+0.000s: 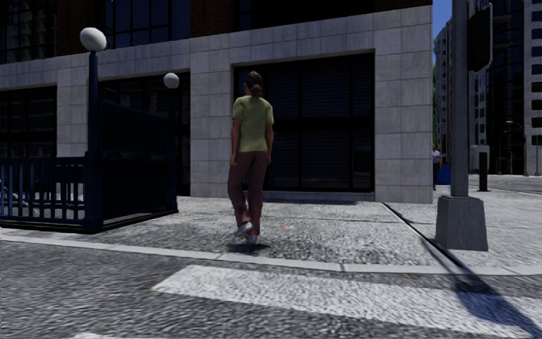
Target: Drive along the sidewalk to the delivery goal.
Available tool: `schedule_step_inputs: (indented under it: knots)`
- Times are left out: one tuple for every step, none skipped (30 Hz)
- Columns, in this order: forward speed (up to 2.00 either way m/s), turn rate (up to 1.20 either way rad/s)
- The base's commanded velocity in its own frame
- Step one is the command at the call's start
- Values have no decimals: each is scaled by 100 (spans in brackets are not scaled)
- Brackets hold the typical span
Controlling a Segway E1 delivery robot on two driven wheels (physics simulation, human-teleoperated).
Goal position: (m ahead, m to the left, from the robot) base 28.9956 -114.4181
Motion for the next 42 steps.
schedule_step_inputs:
  knots:
    - [170, -68]
    - [169, -102]
    - [169, -120]
    - [168, -120]
    - [167, -120]
    - [167, -120]
    - [166, -120]
    - [165, -115]
    - [164, -45]
    - [162, -21]
    - [161, -10]
    - [160, -7]
    - [160, -5]
    - [160, -5]
    - [160, -4]
    - [160, -4]
    - [159, -3]
    - [159, -3]
    - [159, -3]
    - [158, -3]
    - [158, -3]
    - [158, -3]
    - [157, -8]
    - [157, -88]
    - [157, -120]
    - [157, -120]
    - [157, -120]
    - [157, -120]
    - [156, -120]
    - [156, -120]
    - [156, -120]
    - [156, -119]
    - [156, -100]
    - [156, -49]
    - [156, -11]
    - [155, -6]
    - [155, -4]
    - [155, -4]
    - [155, -2]
    - [155, -1]
    - [155, -1]
    - [155, 0]
